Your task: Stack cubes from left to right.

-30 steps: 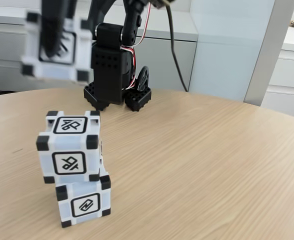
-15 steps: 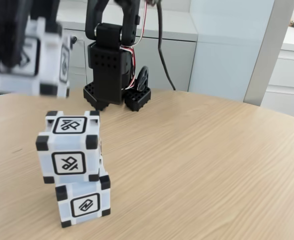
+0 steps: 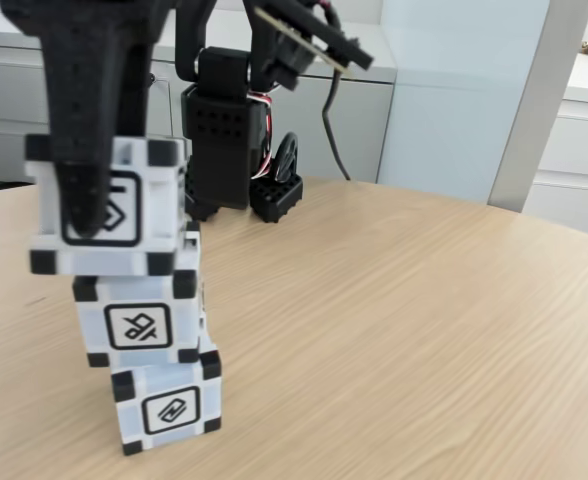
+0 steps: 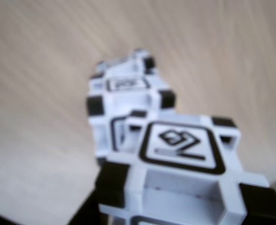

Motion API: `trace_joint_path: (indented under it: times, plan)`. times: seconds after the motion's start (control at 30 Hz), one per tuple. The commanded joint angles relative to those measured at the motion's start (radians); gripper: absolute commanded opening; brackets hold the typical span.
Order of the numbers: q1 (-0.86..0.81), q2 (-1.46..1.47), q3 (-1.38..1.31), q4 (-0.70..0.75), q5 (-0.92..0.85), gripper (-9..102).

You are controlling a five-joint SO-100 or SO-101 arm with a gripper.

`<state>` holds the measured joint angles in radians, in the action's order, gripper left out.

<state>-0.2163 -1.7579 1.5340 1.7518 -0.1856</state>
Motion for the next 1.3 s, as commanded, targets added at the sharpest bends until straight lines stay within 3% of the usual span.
trace_joint_path:
  times: [0.0, 0.17, 1.2, 1.27]
  plan:
    - [0.012, -0.014, -0.052, 0.038, -0.006, 0]
    - [0.012, -0.005, -0.052, 0.097, -0.014, 0]
    - [-0.005, -0.002, -0.034, 0.101, -0.057, 0]
    - [-0.005, -0.002, -0.034, 0.101, -0.058, 4]
